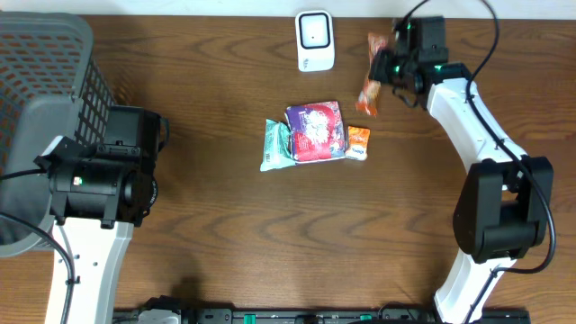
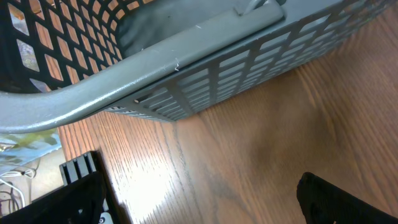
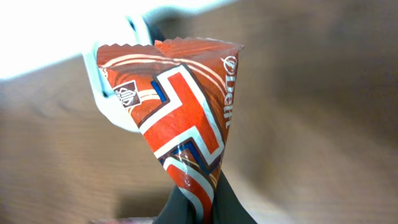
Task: Scan the item barcode
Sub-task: 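Lift the bar with the right gripper and hold it over the scanner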
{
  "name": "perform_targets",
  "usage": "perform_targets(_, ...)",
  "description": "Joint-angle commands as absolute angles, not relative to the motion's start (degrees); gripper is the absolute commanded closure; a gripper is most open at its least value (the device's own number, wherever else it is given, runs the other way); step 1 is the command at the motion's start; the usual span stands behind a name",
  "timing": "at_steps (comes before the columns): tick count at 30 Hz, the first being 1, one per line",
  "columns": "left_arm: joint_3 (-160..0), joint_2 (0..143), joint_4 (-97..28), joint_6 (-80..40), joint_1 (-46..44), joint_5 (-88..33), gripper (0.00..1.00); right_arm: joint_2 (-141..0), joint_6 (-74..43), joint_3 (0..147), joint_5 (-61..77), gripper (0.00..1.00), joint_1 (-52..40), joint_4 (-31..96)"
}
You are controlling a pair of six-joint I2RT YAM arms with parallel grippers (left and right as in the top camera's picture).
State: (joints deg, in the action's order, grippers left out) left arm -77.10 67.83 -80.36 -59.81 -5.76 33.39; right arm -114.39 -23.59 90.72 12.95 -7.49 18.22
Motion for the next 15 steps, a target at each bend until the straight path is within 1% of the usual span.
perform_targets(1,-76.8,68.1,-80.5,-60.1,-5.5,34.8,0.02,-113.8,-31.6,91.4,14.0,0.99,-10.2,12.1)
perform_targets(4,-76.8,68.1,-80.5,-60.1,-5.5,34.8,0.02,-114.6,-34.6,91.4,8.0,0.99,-13.8,2.9)
perform_targets(9,-76.8,68.1,-80.5,-60.1,-5.5,34.8,0.02,-116.4,-35.0,91.6,-5.1,0.99,-18.9,-6.3)
perform_targets(11,-76.8,68.1,-80.5,-60.1,-5.5,34.8,0.02,-117.6,-34.2,92.7,-7.0,0.99,-20.0,-8.6)
perform_targets(15,-76.8,68.1,-80.5,-60.1,-5.5,34.8,0.02,-122.2,-33.5,98.2,-8.0,0.99,-20.3,-8.6)
